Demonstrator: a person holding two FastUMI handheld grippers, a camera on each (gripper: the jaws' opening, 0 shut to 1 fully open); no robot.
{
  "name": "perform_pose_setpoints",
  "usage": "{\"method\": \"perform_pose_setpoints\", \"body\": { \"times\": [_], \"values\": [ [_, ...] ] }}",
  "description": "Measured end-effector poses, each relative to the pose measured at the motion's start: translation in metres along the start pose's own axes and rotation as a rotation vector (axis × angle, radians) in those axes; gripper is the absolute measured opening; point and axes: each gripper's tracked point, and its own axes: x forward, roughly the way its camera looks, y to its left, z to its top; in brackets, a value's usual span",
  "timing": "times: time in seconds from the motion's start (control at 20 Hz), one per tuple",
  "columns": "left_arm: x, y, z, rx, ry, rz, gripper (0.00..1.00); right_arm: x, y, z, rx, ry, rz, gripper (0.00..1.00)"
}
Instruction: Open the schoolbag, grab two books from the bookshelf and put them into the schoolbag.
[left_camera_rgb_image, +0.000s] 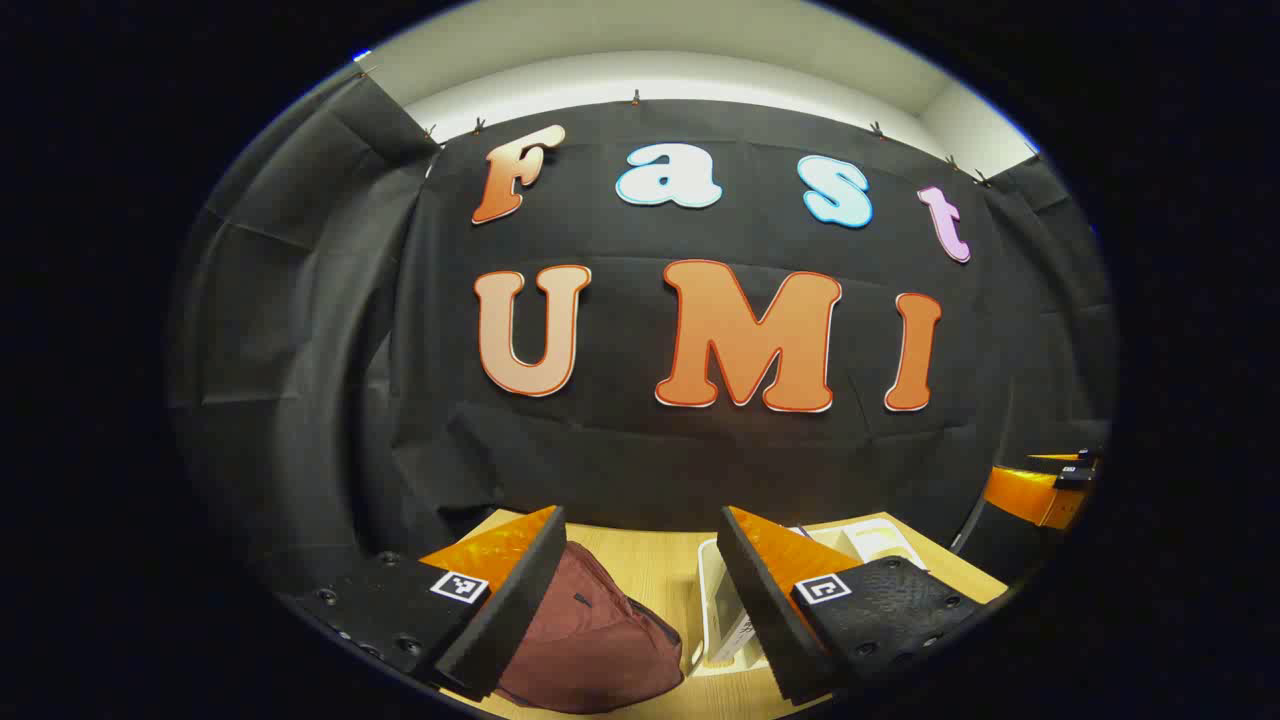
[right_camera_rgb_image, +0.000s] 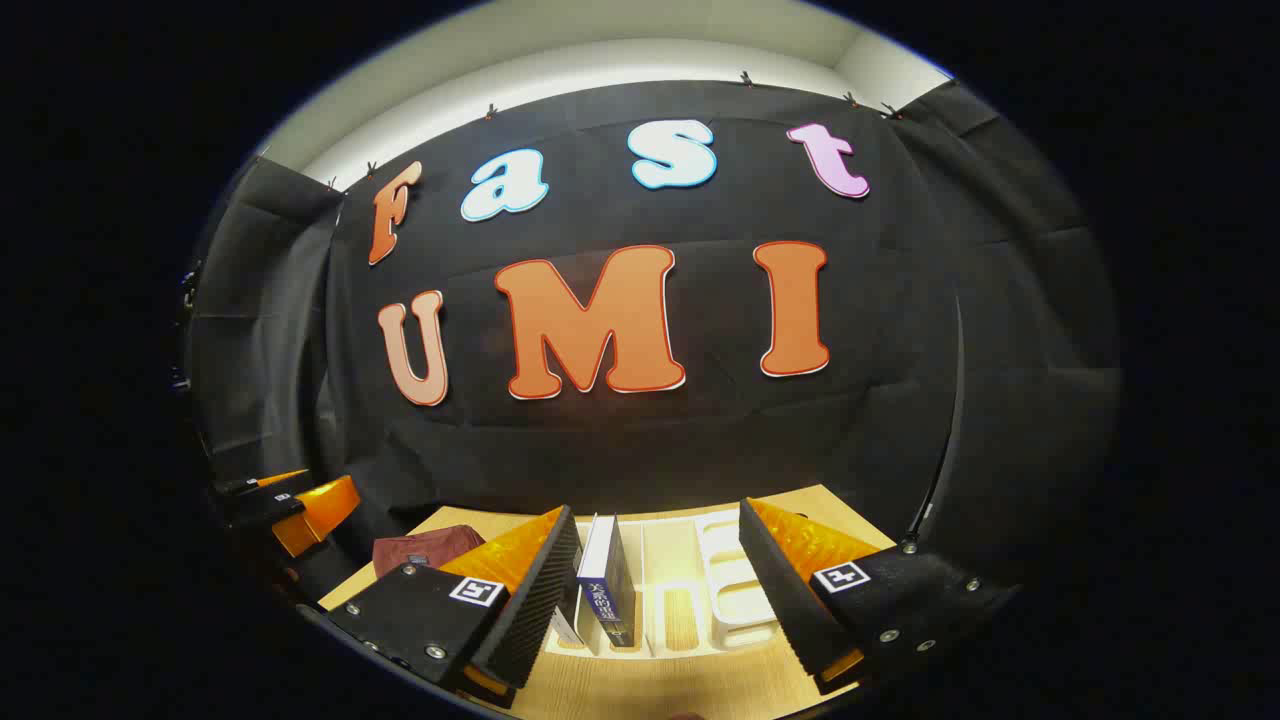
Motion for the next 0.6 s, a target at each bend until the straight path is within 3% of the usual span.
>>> {"method": "perform_pose_setpoints", "body": {
  "times": [0.2, 0.6],
  "values": [
    [-0.001, 0.004, -0.007, -0.010, 0.019, -0.010, 0.95, 0.003, 0.002, -0.010, -0.024, 0.027, -0.010, 1.00],
    [-0.014, 0.021, -0.015, -0.016, 0.041, 0.015, 0.95, 0.000, 0.013, -0.012, -0.050, 0.039, 0.010, 0.97]
  ]
}}
